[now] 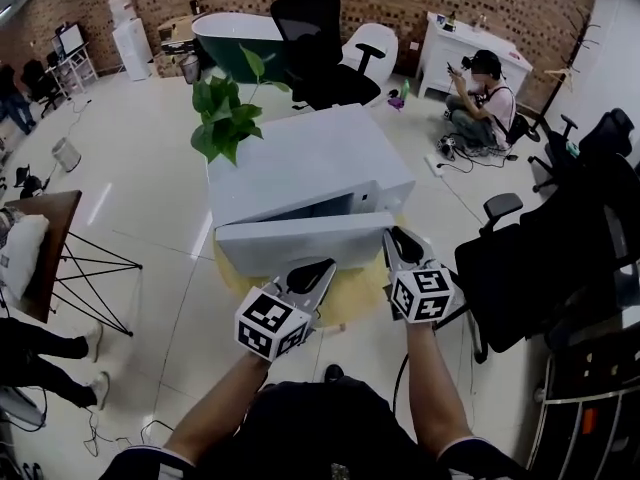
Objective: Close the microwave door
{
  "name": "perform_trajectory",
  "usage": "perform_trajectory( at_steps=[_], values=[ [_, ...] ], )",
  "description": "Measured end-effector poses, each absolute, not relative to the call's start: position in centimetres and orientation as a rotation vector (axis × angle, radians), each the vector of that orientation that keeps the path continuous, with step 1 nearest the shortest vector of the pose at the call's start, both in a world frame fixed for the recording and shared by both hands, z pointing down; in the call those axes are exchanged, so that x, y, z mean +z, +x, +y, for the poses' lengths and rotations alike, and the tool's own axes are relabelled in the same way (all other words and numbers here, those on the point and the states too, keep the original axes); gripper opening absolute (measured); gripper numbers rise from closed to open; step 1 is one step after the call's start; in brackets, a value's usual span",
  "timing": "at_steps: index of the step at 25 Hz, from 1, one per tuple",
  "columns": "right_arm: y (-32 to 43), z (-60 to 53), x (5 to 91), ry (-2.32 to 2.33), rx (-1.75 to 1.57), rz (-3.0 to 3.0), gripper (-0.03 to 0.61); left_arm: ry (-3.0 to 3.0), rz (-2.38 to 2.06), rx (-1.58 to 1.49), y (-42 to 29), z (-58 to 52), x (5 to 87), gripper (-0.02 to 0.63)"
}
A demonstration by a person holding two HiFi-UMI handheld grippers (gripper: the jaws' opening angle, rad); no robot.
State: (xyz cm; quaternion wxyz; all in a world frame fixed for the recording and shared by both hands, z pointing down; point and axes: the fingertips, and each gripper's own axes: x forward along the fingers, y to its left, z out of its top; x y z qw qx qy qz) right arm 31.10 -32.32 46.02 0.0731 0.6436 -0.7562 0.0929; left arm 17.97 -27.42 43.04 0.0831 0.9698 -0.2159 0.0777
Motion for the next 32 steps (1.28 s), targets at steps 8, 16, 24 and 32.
perform_trajectory(
  at_steps=[8, 16, 24, 32],
  values=[
    [31.8, -36.6, 45.9, 1.844, 0.271, -2.328, 0.049, 2.847, -0.806, 0.225, 17.8, -29.7, 43.1, 0.006],
    [31.8, -38.4, 45.7, 1.793, 0.292, -2.359, 0.049, 2.8, -0.907, 0.226, 17.9, -30.5, 43.7, 0.006],
    [32.5, -38.9, 45.8, 1.825, 0.301, -2.302, 0.116, 2.787, -0.931, 0.24, 18.6, -30.7, 44.1, 0.006],
    [32.6, -39.1, 45.8, 1.825, 0.311, -2.3, 0.133, 2.794, -0.91, 0.251, 19.8, -30.5, 44.3, 0.006]
  ],
)
